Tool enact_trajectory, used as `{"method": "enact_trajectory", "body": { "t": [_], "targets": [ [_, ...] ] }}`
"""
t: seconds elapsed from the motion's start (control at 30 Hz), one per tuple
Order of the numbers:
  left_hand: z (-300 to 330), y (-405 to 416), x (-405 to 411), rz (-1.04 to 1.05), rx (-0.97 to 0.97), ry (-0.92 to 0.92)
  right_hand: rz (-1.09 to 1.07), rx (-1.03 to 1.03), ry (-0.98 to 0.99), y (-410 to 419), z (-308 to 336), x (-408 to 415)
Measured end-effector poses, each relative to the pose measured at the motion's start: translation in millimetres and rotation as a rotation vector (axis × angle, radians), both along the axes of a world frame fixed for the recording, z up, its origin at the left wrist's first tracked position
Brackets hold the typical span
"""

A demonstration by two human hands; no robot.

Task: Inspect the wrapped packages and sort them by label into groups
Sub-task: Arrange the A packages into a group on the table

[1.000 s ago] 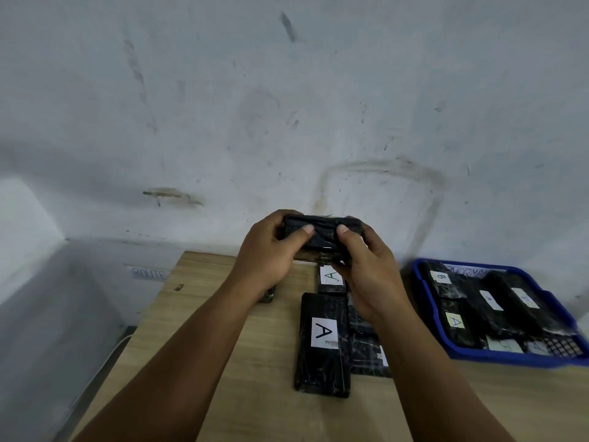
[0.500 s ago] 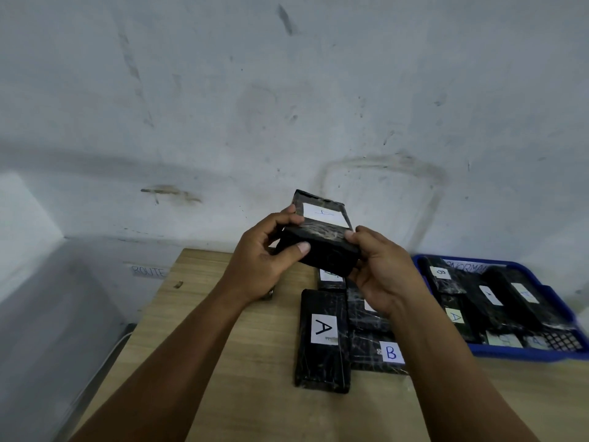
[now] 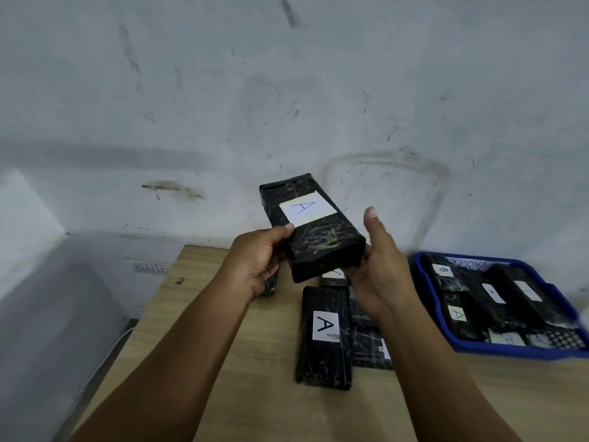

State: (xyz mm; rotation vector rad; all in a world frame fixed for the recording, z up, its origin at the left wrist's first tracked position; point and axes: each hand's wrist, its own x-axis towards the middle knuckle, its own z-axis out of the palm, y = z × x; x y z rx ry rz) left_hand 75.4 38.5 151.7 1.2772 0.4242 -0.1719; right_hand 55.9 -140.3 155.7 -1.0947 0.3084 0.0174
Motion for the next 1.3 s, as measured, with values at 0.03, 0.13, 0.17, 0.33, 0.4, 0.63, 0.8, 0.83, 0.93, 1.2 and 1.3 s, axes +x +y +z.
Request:
{"method": "enact_trajectory", "body": {
  "t": [0.03, 0.13, 0.17, 0.33, 0.4, 0.63, 0.8, 0.83, 0.93, 1.2, 1.3],
  "targets": [
    [0, -5, -2, 0.028, -0.024, -0.022, 0.016, -0.009, 0.02, 6, -3, -2],
    [-2, -17, -8, 0.057, -0.011, -0.085, 0.039, -0.083, -0.006, 18, -17, -10],
    [-4, -20, -10, 0.047, 0.014, -0.1, 0.015, -0.094, -0.019, 19, -20, -9],
    [-9, -8, -1, 0.111, 0.065, -0.168, 0.047, -0.029, -0.018, -3, -17, -1],
    [-10, 6, 7, 0.192, 0.108, -0.198, 0.088, -0.016, -0.004, -12, -14, -1],
    [-28, 23, 14, 0.23, 0.217, -0.228, 0.14, -0.208, 0.006, -21, -17, 6],
    [-37, 27, 11, 0.136, 0.357, -0.188, 0.089, -0.274, -0.059, -26, -19, 10],
    [-37, 28, 12, 0.113, 0.375, -0.188, 0.101, -0.282, -0.063, -28, -19, 10],
    [-30, 32, 13, 0.037, 0.369, -0.168, 0.126, -0.325, -0.058, -34, -21, 11],
    [-41, 32, 10, 0.061, 0.34, -0.321, 0.19, -0.445, 0.109, -32, -14, 4],
    [-40, 29, 6, 0.03, 0.373, -0.332, 0.048, -0.285, 0.13, -28, -7, 4]
  ]
}}
